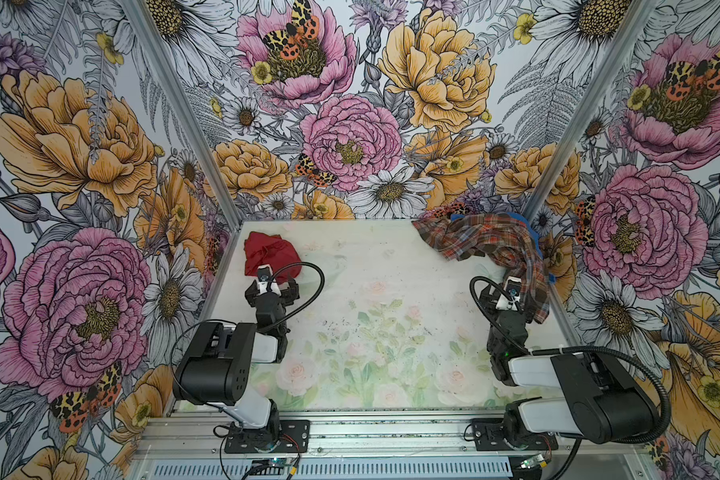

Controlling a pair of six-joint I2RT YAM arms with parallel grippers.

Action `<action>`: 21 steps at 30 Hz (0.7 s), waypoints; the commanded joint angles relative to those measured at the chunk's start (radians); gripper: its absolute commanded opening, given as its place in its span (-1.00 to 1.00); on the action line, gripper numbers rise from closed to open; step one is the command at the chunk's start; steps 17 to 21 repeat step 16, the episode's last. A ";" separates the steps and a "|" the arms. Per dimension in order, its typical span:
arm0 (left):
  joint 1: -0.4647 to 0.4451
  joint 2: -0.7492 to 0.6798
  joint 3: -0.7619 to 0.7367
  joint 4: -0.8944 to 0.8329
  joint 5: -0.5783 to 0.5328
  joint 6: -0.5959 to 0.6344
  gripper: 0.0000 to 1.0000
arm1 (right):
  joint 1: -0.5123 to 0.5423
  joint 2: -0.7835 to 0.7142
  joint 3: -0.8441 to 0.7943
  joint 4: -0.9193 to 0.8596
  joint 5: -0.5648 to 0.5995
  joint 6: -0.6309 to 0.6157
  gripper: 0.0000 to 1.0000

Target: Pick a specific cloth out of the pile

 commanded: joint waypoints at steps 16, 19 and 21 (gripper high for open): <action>-0.010 -0.016 0.012 -0.051 0.003 0.009 0.98 | -0.112 0.142 0.190 -0.194 -0.362 0.054 0.99; -0.010 -0.016 0.012 -0.051 0.003 0.009 0.98 | -0.112 0.142 0.190 -0.194 -0.362 0.054 0.99; -0.010 -0.016 0.012 -0.051 0.003 0.009 0.98 | -0.112 0.142 0.190 -0.194 -0.362 0.054 0.99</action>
